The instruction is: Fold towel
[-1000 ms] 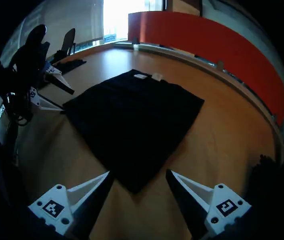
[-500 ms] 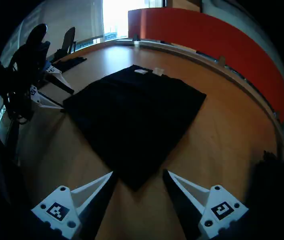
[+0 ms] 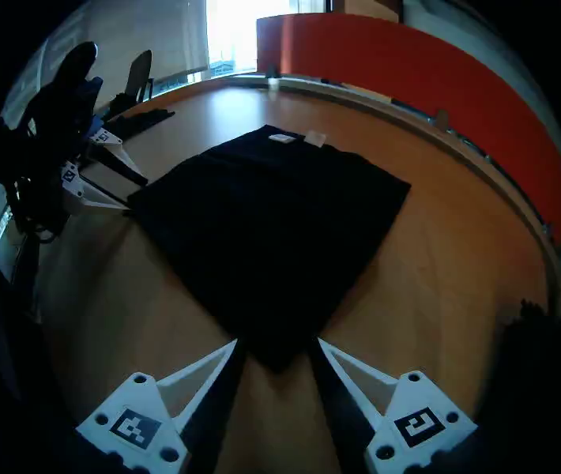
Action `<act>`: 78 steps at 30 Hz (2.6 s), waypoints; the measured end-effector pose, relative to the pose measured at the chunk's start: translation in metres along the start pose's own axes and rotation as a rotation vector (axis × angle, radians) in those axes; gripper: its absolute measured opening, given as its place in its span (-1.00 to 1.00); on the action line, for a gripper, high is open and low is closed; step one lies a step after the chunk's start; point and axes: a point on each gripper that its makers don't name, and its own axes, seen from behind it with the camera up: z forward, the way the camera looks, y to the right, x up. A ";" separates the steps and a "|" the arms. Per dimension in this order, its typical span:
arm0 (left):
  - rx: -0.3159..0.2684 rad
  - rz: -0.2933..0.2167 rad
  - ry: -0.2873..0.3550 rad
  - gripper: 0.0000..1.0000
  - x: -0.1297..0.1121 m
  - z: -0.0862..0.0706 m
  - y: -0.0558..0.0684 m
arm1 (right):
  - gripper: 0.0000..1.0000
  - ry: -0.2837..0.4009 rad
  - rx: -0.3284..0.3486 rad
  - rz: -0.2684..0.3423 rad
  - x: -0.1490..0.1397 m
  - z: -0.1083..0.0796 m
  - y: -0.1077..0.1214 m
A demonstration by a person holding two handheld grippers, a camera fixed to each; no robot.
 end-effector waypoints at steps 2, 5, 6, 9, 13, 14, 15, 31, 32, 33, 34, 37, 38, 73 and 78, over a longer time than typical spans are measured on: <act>-0.002 0.004 -0.001 0.28 0.000 0.000 0.002 | 0.15 0.000 0.000 0.001 0.000 0.000 0.000; -0.007 0.010 -0.003 0.09 0.000 0.000 0.005 | -0.09 -0.003 0.002 0.002 -0.001 0.000 0.000; -0.008 0.011 -0.004 0.04 0.000 0.000 0.006 | -0.20 -0.005 0.002 0.002 -0.001 0.000 0.000; -0.010 0.013 -0.008 -0.25 0.001 0.000 0.008 | -0.47 -0.010 0.006 0.003 -0.001 -0.001 -0.001; 0.003 0.003 -0.016 -0.69 0.002 0.000 0.006 | -0.64 -0.007 0.022 -0.003 0.001 -0.001 -0.006; 0.009 -0.001 -0.019 -0.78 0.002 0.000 0.005 | -0.65 -0.004 0.027 -0.004 0.002 -0.001 -0.008; 0.012 -0.007 -0.021 -0.78 0.003 0.000 0.004 | -0.67 0.000 0.026 -0.005 0.003 -0.001 -0.009; 0.042 -0.044 0.025 -0.80 0.029 -0.029 -0.004 | -0.69 0.082 0.009 0.022 0.039 -0.027 -0.016; 0.044 -0.048 0.029 -0.80 0.032 -0.032 -0.005 | -0.69 0.089 0.008 0.022 0.042 -0.030 -0.017; 0.045 -0.050 0.033 -0.80 0.034 -0.036 -0.005 | -0.69 0.095 0.008 0.021 0.046 -0.032 -0.018; 0.047 -0.052 0.037 -0.80 0.037 -0.039 -0.005 | -0.69 0.099 0.009 0.020 0.048 -0.035 -0.019; 0.049 -0.051 0.049 -0.80 0.044 -0.050 -0.005 | -0.69 0.112 0.010 0.017 0.056 -0.043 -0.022; 0.048 -0.049 0.053 -0.80 0.047 -0.053 -0.004 | -0.69 0.116 0.009 0.017 0.058 -0.046 -0.022; 0.026 -0.072 0.114 -0.80 0.079 -0.136 0.021 | -0.70 0.197 0.016 0.009 0.094 -0.126 -0.045; 0.027 -0.075 0.105 -0.80 0.077 -0.135 0.023 | -0.69 0.188 0.015 0.001 0.092 -0.125 -0.045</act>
